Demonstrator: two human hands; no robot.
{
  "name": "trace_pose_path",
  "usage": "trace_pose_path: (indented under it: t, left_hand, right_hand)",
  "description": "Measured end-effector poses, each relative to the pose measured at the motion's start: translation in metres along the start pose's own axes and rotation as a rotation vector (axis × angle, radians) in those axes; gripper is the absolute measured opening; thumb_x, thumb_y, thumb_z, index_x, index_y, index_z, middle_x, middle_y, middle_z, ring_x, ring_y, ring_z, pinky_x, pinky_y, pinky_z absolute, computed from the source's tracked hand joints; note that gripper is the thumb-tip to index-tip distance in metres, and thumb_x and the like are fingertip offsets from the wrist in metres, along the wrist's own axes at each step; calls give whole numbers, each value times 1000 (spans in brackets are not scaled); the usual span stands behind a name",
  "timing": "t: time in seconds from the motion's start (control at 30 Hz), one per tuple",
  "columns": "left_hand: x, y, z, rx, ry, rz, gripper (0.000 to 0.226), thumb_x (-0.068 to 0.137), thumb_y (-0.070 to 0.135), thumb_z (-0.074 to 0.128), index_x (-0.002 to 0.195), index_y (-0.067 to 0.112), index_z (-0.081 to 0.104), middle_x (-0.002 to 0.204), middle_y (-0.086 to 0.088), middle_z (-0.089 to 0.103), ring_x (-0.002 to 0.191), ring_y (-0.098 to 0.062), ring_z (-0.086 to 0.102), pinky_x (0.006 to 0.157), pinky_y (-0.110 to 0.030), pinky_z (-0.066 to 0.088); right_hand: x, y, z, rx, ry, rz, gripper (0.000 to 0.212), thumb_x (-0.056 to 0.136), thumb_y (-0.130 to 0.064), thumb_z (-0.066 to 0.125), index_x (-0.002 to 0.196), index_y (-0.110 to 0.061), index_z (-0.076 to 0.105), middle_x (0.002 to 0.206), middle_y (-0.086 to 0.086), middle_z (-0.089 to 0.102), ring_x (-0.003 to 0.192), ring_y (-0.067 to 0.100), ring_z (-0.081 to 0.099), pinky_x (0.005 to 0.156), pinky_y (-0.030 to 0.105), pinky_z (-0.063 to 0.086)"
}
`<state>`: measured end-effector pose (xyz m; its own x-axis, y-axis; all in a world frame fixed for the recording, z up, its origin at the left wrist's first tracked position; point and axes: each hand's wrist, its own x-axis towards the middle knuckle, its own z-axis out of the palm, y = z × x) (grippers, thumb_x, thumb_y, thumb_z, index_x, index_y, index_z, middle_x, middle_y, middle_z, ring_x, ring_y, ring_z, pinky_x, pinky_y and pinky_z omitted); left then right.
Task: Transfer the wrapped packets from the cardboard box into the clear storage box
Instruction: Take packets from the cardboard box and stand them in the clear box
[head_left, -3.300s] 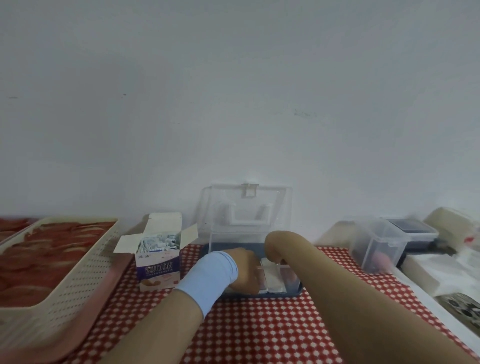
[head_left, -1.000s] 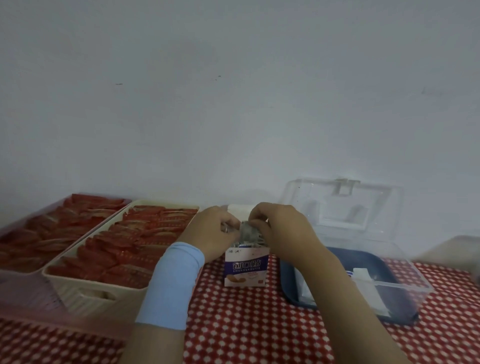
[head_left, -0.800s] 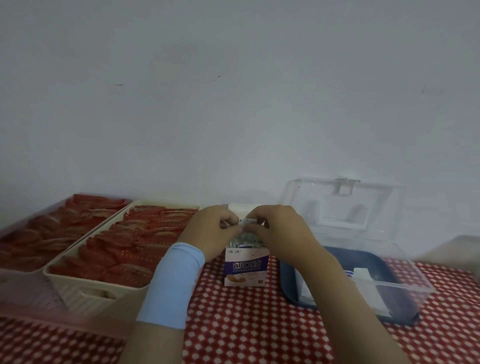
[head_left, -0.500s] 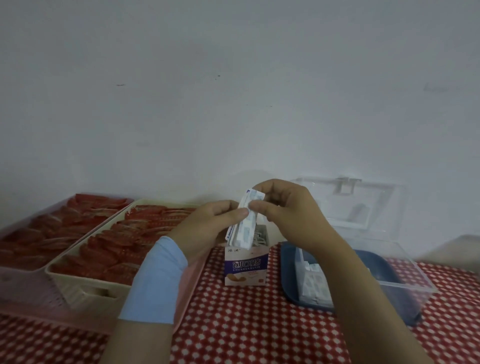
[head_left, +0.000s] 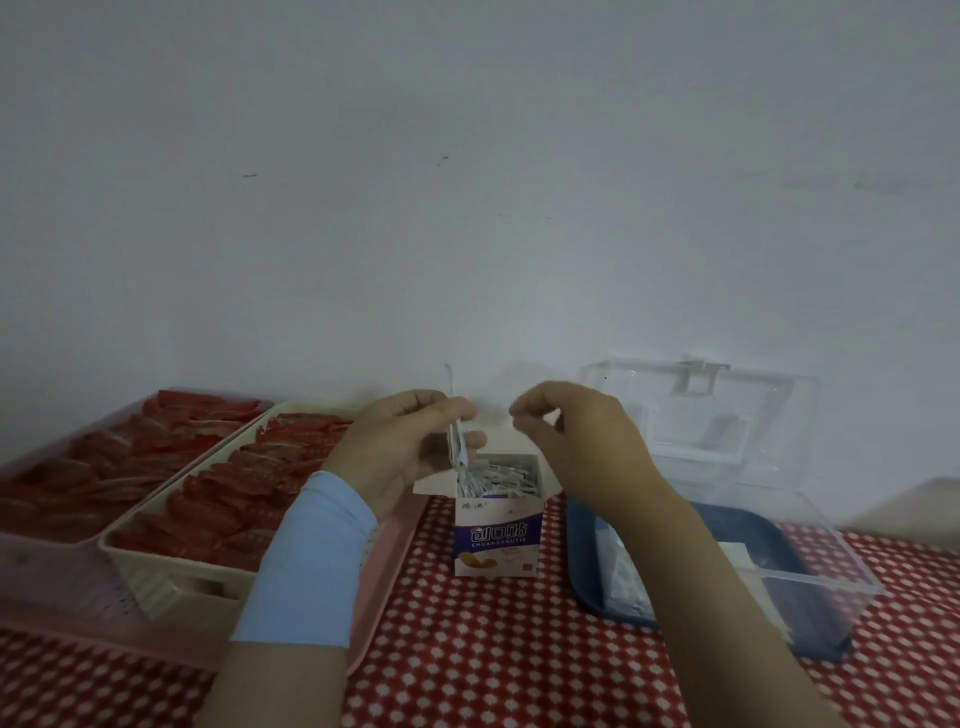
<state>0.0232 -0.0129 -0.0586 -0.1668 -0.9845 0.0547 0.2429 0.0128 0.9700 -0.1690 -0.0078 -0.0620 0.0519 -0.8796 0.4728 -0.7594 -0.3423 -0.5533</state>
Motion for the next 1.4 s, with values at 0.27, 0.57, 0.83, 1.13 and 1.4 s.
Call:
trace_pose_path:
  t: [0.27, 0.57, 0.83, 1.13, 1.4]
  left_hand:
    - [6, -6, 1, 78, 70, 51, 16, 86, 9, 74, 79, 8, 60, 95, -18, 69, 88, -26, 75, 85, -39, 61]
    - [7, -9, 2, 114, 150, 93, 14, 86, 9, 74, 81, 7, 61, 102, -21, 74, 88, -27, 75, 83, -38, 61]
    - [7, -10, 4, 200, 173, 143, 15, 87, 12, 75, 81, 8, 62, 98, -15, 75, 85, -22, 76, 77, -34, 61]
    - [4, -12, 12, 334, 47, 111, 14, 87, 15, 75, 84, 8, 63, 95, -12, 76, 86, -20, 76, 80, -38, 61]
    - [6, -14, 10, 374, 136, 134, 12, 89, 11, 72, 84, 8, 61, 94, -12, 76, 83, -20, 76, 80, -41, 59]
  right_hand:
    - [2, -4, 24, -572, -209, -142, 17, 94, -44, 62, 101, -36, 75, 100, -10, 70, 99, 15, 57, 90, 34, 39]
    - [4, -2, 12, -324, -128, -35, 16, 100, -34, 55, 104, -28, 69, 100, -10, 70, 91, 11, 62, 83, 29, 50]
    - [2, 0, 10, -219, -222, 16, 23, 96, -31, 64, 118, -29, 72, 110, -11, 73, 92, 5, 63, 83, 24, 51]
    - [3, 7, 7, -39, -166, 20, 11, 95, -29, 65, 91, -28, 75, 85, -16, 68, 78, 1, 61, 74, 26, 52]
    - [2, 11, 11, -5, -173, 41, 21, 99, -17, 59, 118, -21, 69, 94, -8, 63, 81, 6, 61, 68, 13, 48]
